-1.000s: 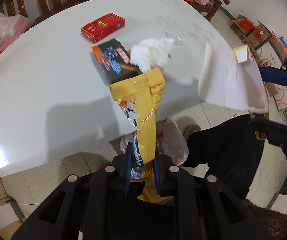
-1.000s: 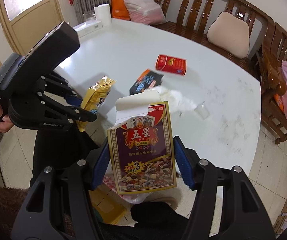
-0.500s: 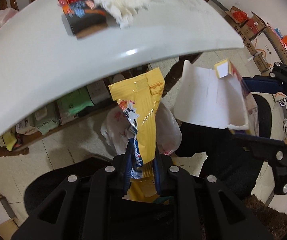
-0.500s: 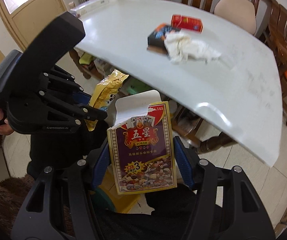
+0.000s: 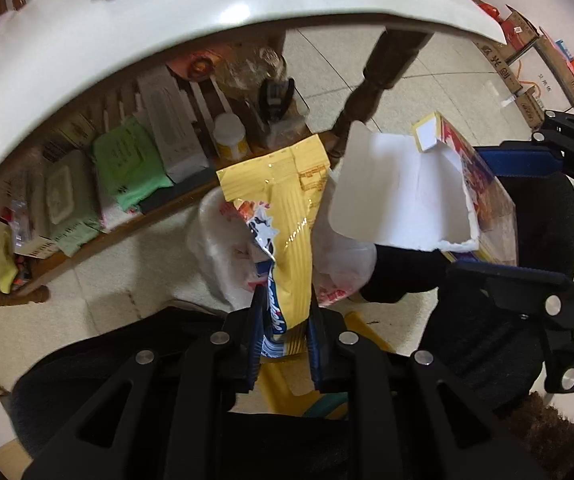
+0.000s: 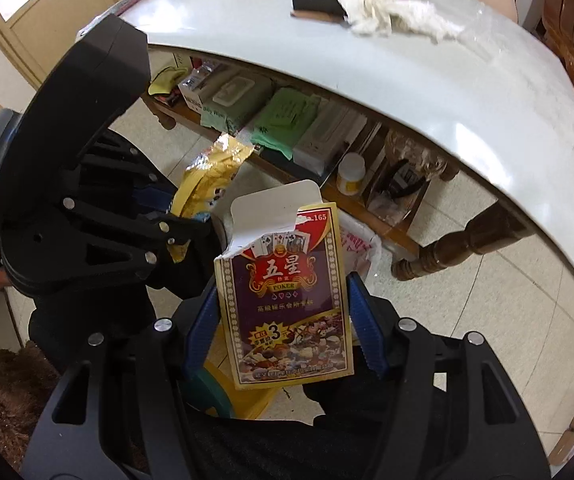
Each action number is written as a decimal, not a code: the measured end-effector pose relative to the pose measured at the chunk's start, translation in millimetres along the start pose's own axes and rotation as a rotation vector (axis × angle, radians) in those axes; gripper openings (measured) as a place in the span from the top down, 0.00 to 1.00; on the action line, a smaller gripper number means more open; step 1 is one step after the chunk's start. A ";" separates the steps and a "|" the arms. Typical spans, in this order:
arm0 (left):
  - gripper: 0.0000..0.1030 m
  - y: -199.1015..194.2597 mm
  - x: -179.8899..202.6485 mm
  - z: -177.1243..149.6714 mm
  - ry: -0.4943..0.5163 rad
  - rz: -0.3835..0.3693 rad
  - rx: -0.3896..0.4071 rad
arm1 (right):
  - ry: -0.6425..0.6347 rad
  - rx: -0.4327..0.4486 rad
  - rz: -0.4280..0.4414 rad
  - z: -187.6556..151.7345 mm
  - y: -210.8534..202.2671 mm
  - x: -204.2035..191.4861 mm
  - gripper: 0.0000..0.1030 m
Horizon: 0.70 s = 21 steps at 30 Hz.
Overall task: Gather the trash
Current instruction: 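Open both tools over the bag, dropping the wrapper and card box inside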
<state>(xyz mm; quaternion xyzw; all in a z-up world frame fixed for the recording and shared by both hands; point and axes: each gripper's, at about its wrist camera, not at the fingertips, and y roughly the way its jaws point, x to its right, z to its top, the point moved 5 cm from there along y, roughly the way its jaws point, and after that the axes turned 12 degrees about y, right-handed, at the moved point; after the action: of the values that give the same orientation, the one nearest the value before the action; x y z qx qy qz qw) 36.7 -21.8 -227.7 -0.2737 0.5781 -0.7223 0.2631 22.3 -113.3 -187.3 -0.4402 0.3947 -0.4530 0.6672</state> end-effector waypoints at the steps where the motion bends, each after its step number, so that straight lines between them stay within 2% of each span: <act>1: 0.82 6.1 0.7 -0.9 -0.005 -0.006 -0.004 | 0.004 -0.003 0.000 -0.8 4.7 0.5 0.41; 9: 0.82 52.6 -3.8 -4.0 -0.027 -0.026 -0.060 | 0.032 -0.018 -0.012 -7.7 37.9 9.0 0.41; 14: 0.82 84.3 -6.1 -6.4 -0.033 -0.036 -0.105 | 0.056 -0.063 -0.013 -11.4 66.5 18.1 0.42; 21: 0.82 126.0 -14.7 -5.2 -0.084 -0.091 -0.171 | 0.106 -0.108 -0.033 -8.9 105.5 39.1 0.42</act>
<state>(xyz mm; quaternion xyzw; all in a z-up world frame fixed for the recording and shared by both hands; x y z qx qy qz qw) 51.6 -32.4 -353.4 -0.3512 0.6131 -0.6693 0.2298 52.1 -131.2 -294.7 -0.4574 0.4459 -0.4648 0.6131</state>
